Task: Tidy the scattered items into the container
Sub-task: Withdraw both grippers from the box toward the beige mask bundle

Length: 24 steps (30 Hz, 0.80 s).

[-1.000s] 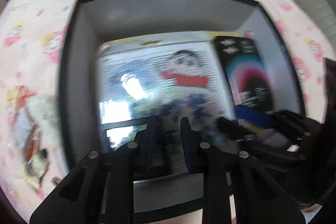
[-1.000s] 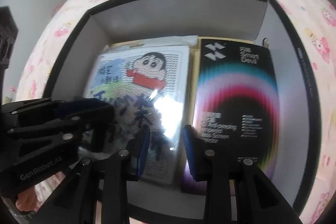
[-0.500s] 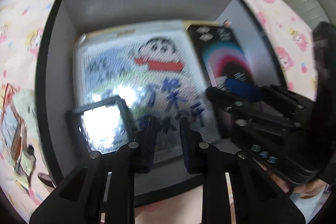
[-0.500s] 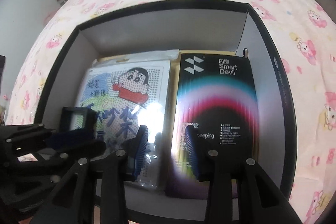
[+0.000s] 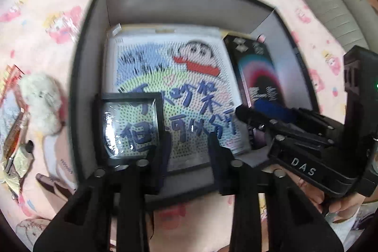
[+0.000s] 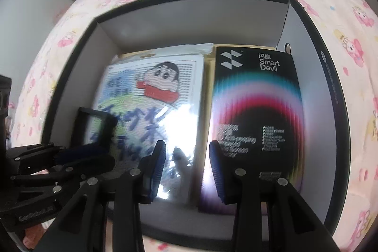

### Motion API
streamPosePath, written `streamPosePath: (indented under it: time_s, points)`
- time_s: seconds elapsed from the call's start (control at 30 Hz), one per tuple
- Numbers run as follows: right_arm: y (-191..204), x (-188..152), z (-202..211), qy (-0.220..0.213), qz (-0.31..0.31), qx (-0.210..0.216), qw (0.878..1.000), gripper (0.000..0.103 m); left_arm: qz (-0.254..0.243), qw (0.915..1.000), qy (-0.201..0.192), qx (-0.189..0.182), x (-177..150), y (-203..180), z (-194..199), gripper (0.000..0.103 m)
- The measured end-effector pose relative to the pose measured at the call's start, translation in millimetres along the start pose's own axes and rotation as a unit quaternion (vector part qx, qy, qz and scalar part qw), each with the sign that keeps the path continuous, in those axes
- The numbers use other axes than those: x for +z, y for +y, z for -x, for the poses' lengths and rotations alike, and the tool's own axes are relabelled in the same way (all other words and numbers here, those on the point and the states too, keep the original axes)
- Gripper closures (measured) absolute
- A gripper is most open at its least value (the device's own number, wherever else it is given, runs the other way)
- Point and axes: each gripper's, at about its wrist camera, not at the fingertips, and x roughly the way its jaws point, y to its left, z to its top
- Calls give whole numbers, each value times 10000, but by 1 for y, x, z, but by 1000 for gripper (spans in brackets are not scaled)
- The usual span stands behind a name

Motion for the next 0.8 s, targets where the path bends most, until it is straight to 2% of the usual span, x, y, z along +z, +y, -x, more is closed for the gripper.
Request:
streamPosePath:
  time_s: [0.17, 0.27, 0.37, 0.53, 0.6, 0.7, 0.8]
  points:
    - [25, -15, 33, -455, 301, 31, 9985, 68, -87, 9963, -811, -263, -21, 1, 48, 61]
    - [43, -30, 54, -737, 568, -11, 9957, 65, -201, 9941, -1007, -354, -24, -11, 54, 59]
    - [53, -45, 74, -1015, 711, 76, 9923, 65, -316, 9931, -999, -525, -36, -11, 62, 58]
    - [79, -66, 76, -1043, 956, 242, 9896, 65, -312, 9942, -955, -393, -62, 9, 86, 58]
    - [91, -74, 73, -976, 1144, 343, 9880, 65, -85, 9956, -900, -253, -72, 25, 94, 53]
    - [111, -88, 63, -730, 1383, 718, 9851, 63, 301, 9966, -766, 0, -80, 50, 89, 52]
    - [130, -98, 38, -362, 1541, 817, 9840, 58, 741, 9945, -626, 405, -83, 75, 74, 51]
